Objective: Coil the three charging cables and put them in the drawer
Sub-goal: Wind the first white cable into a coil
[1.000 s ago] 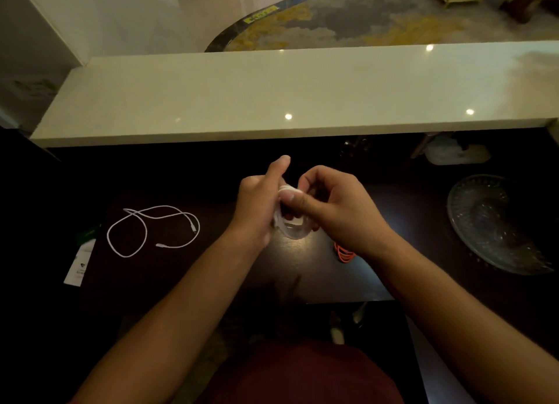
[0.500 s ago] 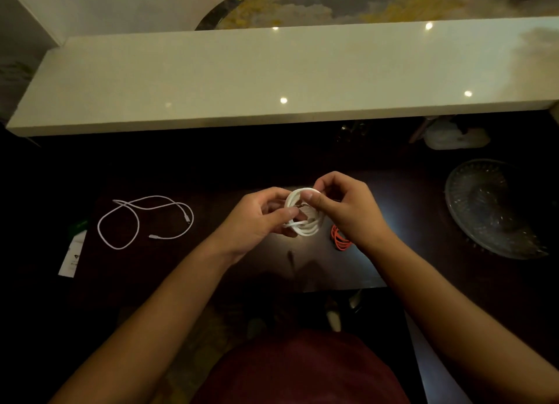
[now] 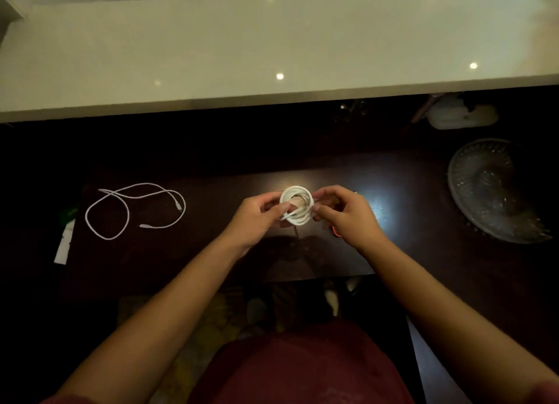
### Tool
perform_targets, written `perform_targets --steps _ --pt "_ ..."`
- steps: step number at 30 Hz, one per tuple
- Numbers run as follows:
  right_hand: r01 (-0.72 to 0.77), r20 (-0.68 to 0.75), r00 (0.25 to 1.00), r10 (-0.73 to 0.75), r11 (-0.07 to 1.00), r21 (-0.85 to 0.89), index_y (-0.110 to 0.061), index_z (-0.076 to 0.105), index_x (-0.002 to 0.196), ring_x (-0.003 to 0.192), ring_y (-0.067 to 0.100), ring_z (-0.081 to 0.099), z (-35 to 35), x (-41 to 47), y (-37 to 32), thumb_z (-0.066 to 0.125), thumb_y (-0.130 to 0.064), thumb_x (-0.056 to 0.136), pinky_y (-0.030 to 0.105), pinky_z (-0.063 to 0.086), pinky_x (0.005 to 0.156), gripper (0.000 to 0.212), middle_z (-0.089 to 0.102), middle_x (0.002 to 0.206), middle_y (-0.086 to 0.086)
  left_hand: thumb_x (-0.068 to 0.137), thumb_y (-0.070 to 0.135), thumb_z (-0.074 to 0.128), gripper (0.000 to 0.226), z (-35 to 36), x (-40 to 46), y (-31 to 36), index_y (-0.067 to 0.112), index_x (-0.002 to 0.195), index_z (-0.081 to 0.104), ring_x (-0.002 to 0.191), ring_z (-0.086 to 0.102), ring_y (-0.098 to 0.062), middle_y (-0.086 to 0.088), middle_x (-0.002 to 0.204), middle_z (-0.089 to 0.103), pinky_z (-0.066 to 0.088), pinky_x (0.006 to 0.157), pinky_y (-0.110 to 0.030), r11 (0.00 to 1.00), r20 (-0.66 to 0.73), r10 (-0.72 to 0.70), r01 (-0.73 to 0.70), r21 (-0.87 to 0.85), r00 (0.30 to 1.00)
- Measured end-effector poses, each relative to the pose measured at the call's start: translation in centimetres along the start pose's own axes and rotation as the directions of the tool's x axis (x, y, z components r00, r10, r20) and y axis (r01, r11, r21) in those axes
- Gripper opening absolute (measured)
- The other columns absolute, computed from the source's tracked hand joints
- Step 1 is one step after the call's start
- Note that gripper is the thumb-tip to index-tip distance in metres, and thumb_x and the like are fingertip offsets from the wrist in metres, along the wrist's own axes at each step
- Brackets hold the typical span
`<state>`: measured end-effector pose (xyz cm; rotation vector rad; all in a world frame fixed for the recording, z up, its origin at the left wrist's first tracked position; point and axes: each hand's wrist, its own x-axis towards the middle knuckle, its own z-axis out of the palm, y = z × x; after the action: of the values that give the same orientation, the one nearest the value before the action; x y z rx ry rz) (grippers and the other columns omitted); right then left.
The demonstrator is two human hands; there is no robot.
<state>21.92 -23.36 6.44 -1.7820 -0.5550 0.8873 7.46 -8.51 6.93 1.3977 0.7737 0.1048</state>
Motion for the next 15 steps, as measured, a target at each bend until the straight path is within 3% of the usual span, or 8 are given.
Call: perform_targets --steps 2,4,7,10,13,15 --pt "-0.038 -0.04 0.999 0.036 0.999 -0.031 -0.026 0.069 0.095 0.066 0.013 0.069 0.9 0.6 1.8 0.073 -0.003 0.089 0.024 0.053 0.053 0.024 0.072 0.073 -0.003 0.1 0.006 0.061 0.029 0.2 1.4 -2.0 0.006 0.129 0.064 0.098 0.073 -0.018 -0.011 0.107 0.074 0.062 0.081 -0.031 0.999 -0.02 -0.042 0.042 -0.016 0.999" --pt "-0.065 -0.07 0.996 0.062 0.997 -0.041 -0.027 0.069 0.093 0.067 0.01 0.07 1.5 1.2 3.6 0.074 -0.004 0.088 0.033 0.059 0.06 0.025 0.073 0.074 -0.006 0.1 0.004 0.059 0.029 0.5 2.7 -3.9 0.005 0.129 0.063 0.096 0.073 -0.017 -0.013 0.109 0.072 0.062 0.077 -0.027 0.997 -0.027 -0.072 0.071 -0.028 0.997" --pt "-0.06 -0.1 0.994 0.052 0.995 -0.082 -0.024 0.07 0.099 0.076 0.015 0.074 1.9 1.9 5.9 0.077 -0.012 0.085 0.043 0.064 0.072 0.02 0.076 0.084 0.0 0.101 0.003 0.057 0.032 1.2 4.3 -6.1 0.002 0.133 0.061 0.102 0.07 -0.023 -0.015 0.112 0.071 0.061 0.079 -0.025 0.995 -0.042 -0.104 0.104 -0.005 0.994" --pt "-0.079 -0.151 0.987 0.062 0.991 -0.109 -0.015 0.07 0.104 0.078 0.021 0.075 2.0 2.5 7.5 0.079 -0.014 0.086 0.048 0.064 0.072 0.02 0.076 0.087 0.004 0.102 0.002 0.056 0.032 2.1 5.8 -7.5 0.001 0.134 0.06 0.104 0.069 -0.025 -0.017 0.114 0.07 0.061 0.086 -0.027 0.991 -0.044 -0.133 0.134 0.02 0.99" --pt "-0.122 -0.19 0.978 0.088 0.977 -0.175 -0.016 0.069 0.102 0.072 0.018 0.073 2.1 3.2 8.6 0.08 -0.017 0.084 0.046 0.063 0.071 0.02 0.074 0.085 0.002 0.101 0.009 0.059 0.028 2.8 6.9 -8.6 0.007 0.128 0.067 0.106 0.071 -0.025 -0.011 0.11 0.074 0.058 0.096 -0.037 0.98 -0.048 -0.092 0.099 0.172 0.995" --pt "-0.156 -0.206 0.973 0.107 0.959 -0.238 -0.021 0.068 0.1 0.07 0.014 0.07 2.3 3.4 9.1 0.078 -0.018 0.084 0.044 0.062 0.071 0.019 0.071 0.083 -0.005 0.1 0.015 0.061 0.026 3.0 7.0 -8.9 0.011 0.124 0.071 0.103 0.071 -0.022 -0.006 0.109 0.076 0.054 0.088 -0.022 0.935 -0.05 -0.03 0.045 0.353 0.998"
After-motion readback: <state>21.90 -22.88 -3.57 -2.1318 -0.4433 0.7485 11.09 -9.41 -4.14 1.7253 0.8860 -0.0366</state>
